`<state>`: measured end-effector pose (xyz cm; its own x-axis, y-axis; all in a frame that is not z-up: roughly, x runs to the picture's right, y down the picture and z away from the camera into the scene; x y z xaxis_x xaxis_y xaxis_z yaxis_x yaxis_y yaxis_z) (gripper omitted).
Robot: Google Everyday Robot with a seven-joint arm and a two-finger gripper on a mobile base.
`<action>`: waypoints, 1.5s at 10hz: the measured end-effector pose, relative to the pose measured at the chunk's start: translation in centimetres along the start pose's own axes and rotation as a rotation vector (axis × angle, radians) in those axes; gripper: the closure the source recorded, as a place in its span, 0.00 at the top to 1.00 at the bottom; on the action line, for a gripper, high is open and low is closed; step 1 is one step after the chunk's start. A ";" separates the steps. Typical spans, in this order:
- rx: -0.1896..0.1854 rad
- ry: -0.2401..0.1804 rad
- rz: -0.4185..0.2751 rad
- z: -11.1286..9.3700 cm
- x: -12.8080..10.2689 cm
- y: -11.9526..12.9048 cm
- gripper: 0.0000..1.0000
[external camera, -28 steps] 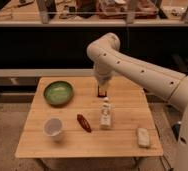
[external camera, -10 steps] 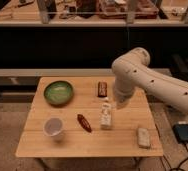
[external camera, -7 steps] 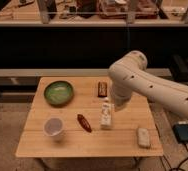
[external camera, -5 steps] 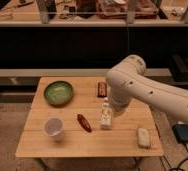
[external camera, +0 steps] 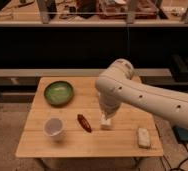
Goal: Move the arm in a circular motion
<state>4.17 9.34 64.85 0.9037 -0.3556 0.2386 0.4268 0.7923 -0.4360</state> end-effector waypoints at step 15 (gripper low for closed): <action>0.053 0.050 -0.103 1.2 -3.7 -11.8 0.41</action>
<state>-4.26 1.85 70.15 0.8560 -0.4600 0.2358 0.5167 0.7749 -0.3641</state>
